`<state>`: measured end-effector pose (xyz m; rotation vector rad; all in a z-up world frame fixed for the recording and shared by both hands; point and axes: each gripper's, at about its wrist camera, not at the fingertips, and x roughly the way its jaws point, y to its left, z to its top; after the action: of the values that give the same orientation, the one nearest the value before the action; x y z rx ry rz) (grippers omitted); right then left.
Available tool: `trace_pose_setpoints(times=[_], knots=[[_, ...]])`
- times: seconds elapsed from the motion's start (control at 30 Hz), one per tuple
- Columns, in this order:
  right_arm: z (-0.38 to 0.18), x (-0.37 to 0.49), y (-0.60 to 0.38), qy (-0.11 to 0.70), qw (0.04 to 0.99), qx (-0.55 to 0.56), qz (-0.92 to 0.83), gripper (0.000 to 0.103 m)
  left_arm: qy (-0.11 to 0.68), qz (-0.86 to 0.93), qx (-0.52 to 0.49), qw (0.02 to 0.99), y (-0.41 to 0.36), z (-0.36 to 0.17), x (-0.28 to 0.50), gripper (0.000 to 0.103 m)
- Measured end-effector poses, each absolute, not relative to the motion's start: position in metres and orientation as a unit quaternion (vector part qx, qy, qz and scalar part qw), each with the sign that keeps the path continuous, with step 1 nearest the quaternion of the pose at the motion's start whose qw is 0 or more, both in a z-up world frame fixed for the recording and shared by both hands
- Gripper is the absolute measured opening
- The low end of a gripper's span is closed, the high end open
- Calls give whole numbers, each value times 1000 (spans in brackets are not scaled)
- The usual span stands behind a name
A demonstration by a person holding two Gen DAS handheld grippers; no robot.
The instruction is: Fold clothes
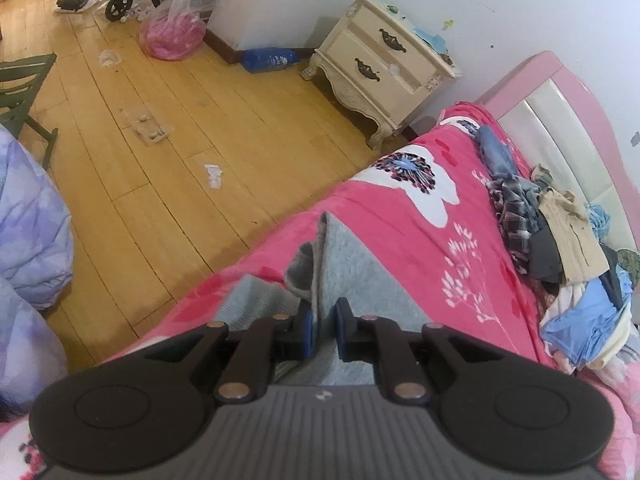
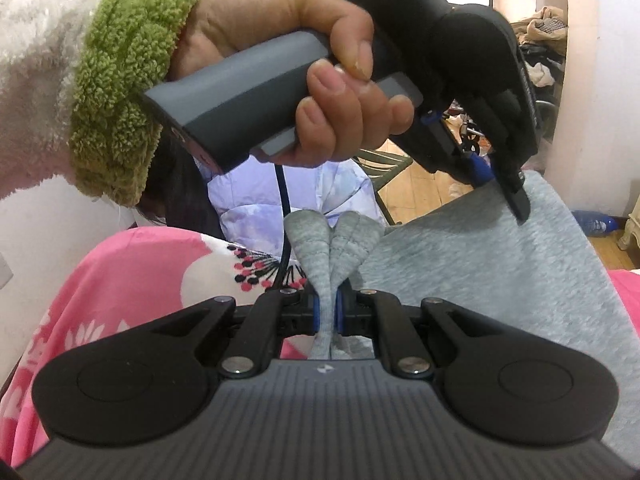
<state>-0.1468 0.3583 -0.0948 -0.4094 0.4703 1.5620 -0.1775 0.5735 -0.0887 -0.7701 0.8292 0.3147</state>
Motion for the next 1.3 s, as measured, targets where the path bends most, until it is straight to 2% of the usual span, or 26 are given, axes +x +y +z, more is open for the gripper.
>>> trace_pose_setpoints(times=[0.27, 0.33, 0.37, 0.4, 0.47, 0.53, 0.67, 0.87, 1.1, 1.23, 1.3], knots=[[-108, -155, 379, 207, 671, -193, 685, 7, 404, 152, -344, 834, 588, -102, -173, 13], [-116, -158, 381, 214, 668, -198, 685, 10, 414, 166, -337, 829, 591, -112, -173, 22], [-118, -161, 380, 215, 666, -201, 686, 16, 418, 172, -337, 826, 593, -118, -174, 30], [-119, -164, 377, 213, 664, -204, 687, 23, 416, 182, -340, 824, 596, -121, -177, 33], [-116, -173, 368, 197, 662, -208, 693, 54, 401, 198, -339, 828, 599, -118, -185, 37], [-112, -184, 357, 173, 664, -209, 696, 60, 383, 220, -327, 836, 600, -111, -193, 36], [-97, -187, 342, 160, 668, -186, 702, 62, 354, 256, -323, 840, 600, -89, -213, 36], [-64, -150, 298, 212, 670, -77, 707, 74, 322, 283, -297, 853, 575, -56, -243, 40], [-51, -12, 174, 341, 730, 90, 586, 79, 294, 291, -320, 852, 514, -53, -292, 52], [-102, 51, 57, 447, 757, 211, 428, 82, 273, 277, -393, 833, 474, -78, -327, 57], [-136, 56, 18, 486, 742, 269, 375, 82, 258, 263, -442, 818, 454, -94, -343, 60]])
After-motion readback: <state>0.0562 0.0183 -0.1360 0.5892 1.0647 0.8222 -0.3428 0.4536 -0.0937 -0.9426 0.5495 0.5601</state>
